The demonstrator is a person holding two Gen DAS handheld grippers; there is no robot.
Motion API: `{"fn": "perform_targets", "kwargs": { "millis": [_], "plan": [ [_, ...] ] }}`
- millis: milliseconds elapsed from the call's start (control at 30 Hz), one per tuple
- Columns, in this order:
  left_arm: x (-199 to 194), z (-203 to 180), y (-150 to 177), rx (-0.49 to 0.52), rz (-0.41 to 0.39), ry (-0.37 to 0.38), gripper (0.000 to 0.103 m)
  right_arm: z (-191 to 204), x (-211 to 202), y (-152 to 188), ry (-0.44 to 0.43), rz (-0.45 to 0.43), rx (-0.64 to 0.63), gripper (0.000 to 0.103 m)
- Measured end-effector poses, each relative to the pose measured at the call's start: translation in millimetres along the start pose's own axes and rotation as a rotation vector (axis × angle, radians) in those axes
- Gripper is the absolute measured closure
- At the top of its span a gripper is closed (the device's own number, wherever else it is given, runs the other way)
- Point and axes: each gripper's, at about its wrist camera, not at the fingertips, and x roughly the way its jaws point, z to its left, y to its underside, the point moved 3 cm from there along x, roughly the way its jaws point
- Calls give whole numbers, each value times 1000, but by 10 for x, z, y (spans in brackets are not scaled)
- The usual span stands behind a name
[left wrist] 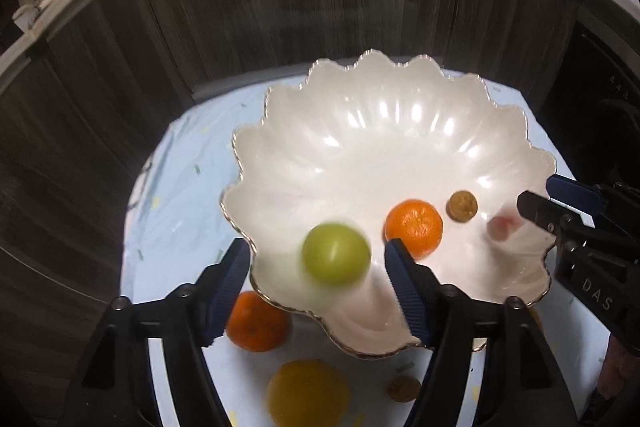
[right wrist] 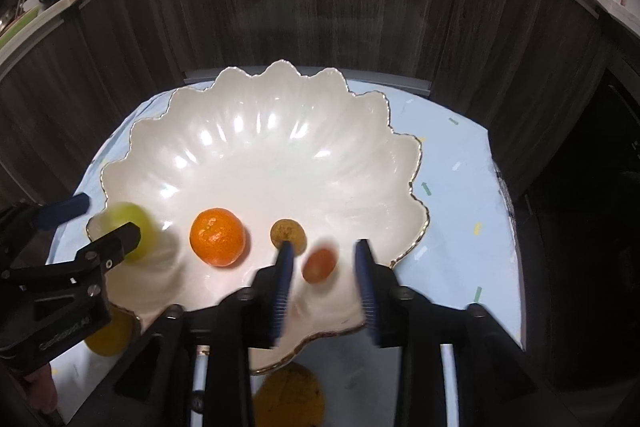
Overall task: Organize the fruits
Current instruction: 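Open left gripper dropping green apple while right gripper releases red date into bowl, then withdraw both tools from the bowl toward the dark red date and mango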
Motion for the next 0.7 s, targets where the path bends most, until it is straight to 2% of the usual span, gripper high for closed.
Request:
{"fn": "perform_targets", "kwargs": {
  "millis": [100,167,267,433,700],
  "plan": [
    [-50,13,-26,-2,-11,1,28,-25,-47,-13,6,-13,12,52],
    [-81,16,-43,-2,-18,0,24,-35,-79,-26,10,-25,19,40],
    [-135,34,-50,-10,-30,-3,14,-43,-137,-44,25,-42,23,32],
    [-211,57,-57,-10,-41,-7,10,-45,-217,-68,32,-52,17,31],
    [-374,100,-31,-15,-58,-7,9,6,-404,-78,59,-77,18,28]
  ]
}}
